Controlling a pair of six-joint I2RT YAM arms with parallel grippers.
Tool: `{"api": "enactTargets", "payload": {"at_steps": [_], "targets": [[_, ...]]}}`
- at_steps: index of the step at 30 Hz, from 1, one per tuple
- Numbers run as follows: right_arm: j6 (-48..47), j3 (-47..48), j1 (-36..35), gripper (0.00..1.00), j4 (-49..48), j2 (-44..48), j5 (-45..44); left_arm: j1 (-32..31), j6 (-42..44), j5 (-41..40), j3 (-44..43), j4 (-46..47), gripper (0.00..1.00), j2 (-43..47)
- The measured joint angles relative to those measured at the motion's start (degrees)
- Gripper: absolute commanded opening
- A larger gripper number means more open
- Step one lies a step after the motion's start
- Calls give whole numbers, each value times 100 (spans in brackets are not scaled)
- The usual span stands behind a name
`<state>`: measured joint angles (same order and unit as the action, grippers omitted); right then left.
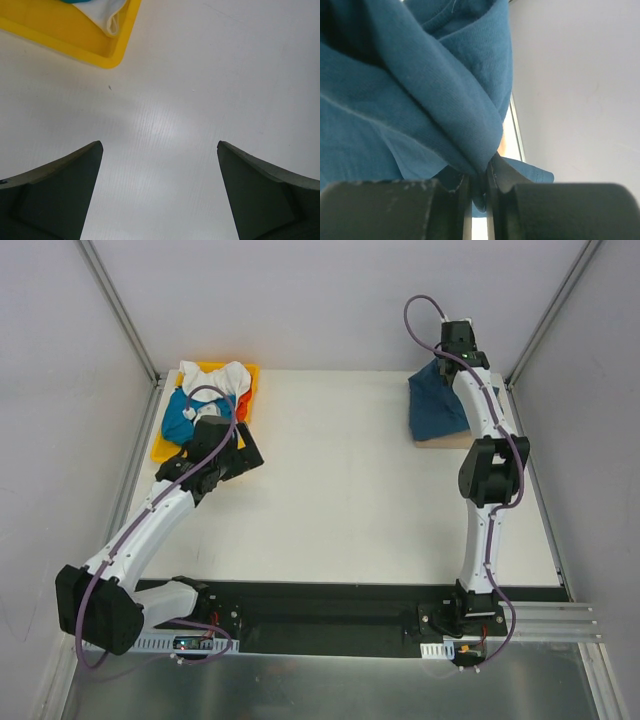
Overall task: Fold and stack the t-shirts
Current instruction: Neatly place the folded tshirt to the corner
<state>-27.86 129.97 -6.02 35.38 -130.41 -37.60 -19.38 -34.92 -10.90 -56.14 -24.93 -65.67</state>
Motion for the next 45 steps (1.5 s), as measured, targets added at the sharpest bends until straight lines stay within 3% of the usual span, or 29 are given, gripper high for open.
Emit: {"api": "enactTargets", "payload": {"at_steps": [10, 17, 22, 23, 24, 25, 35, 45], "targets": [[184, 61, 409, 17, -2, -328, 413, 37, -2, 37, -131, -9, 99, -291], [376, 61, 603, 29, -4, -468, 717, 74, -4, 127, -323, -13, 99, -538], [616, 61, 721, 59, -11, -522, 1071, 74, -7, 221, -393, -26, 99, -706], [649, 61, 748, 74, -11, -540, 1156, 74, -9, 273, -415, -31, 99, -737], [684, 61, 776, 81, -9, -560, 1222, 74, -9, 304, -437, -31, 99, -758], [743, 61, 807, 97, -15, -577, 1274, 74, -11, 332, -457, -31, 99, -774], [922, -205, 951, 97, -26, -382, 1405, 74, -57, 442, -415, -59, 99, -455], [1456, -1779, 949, 97, -22, 1523, 2179, 74, -72, 442, 76, -81, 99, 564]]}}
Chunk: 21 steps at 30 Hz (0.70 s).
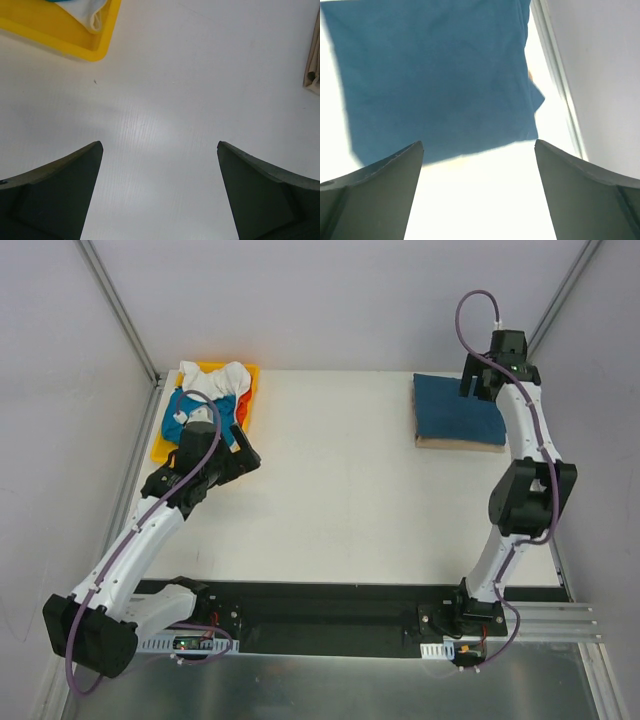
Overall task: Fold and stack the t-shirts
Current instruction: Neatly place the folded tshirt to the corner
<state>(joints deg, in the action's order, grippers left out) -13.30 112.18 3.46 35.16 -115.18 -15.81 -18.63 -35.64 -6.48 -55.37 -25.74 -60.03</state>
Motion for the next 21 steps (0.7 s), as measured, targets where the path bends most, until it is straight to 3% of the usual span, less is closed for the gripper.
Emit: {"api": "enactTargets", "payload": {"at_steps": [11, 21], "targets": [[911, -3552, -352, 97, -649, 3176, 474, 0, -149, 138, 426, -22, 99, 243], [1375, -6343, -769, 97, -1207, 5038, 964, 0, -361, 479, 846, -7, 99, 144]]}}
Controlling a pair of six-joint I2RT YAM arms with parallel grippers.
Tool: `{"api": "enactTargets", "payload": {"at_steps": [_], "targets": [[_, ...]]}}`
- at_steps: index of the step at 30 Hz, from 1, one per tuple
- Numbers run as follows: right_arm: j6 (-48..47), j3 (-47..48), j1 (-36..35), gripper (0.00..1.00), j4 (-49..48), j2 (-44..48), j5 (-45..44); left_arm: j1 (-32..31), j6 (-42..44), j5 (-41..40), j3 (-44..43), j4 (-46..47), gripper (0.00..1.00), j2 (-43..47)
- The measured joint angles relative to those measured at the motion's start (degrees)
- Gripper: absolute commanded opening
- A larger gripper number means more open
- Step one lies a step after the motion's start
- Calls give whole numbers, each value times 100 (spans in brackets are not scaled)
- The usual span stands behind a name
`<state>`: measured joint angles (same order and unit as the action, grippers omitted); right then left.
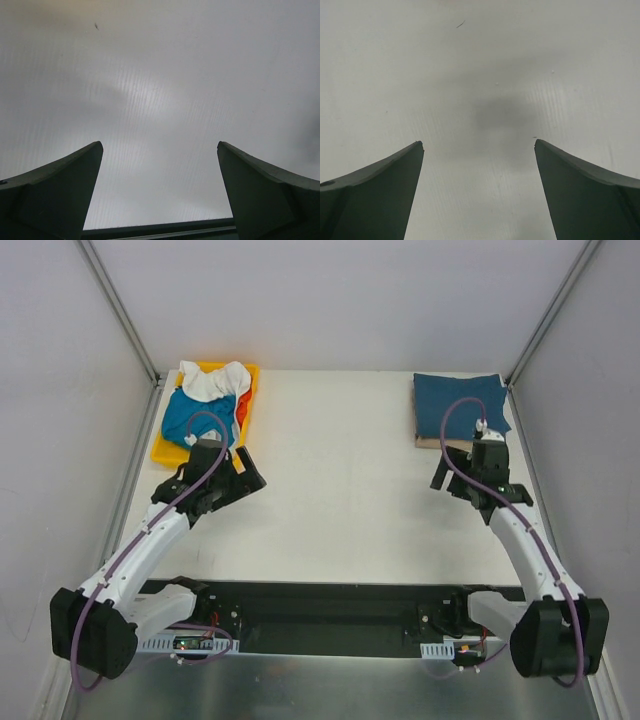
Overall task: Fold and stack the t-shirts
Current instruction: Neatly place the folded tshirt to the corner
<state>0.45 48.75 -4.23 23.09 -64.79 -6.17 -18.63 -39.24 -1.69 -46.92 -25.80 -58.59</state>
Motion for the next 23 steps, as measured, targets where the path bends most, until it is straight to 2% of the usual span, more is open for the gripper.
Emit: {"api": "enactTargets", "payload": {"at_steps": [5, 13, 19, 23], "targets": [[345, -1200, -81, 97, -417, 1110, 516, 0, -70, 129, 343, 4, 99, 0], [634, -1808, -199, 97, -758, 1915, 455, 0, -188, 142, 815, 79, 99, 15], [699, -2063, -210, 97, -855, 1961, 184, 0, -83, 96, 616, 358, 99, -332], [684, -2063, -267, 97, -1073, 1720, 92, 0, 61, -57, 22, 422, 99, -885]]}}
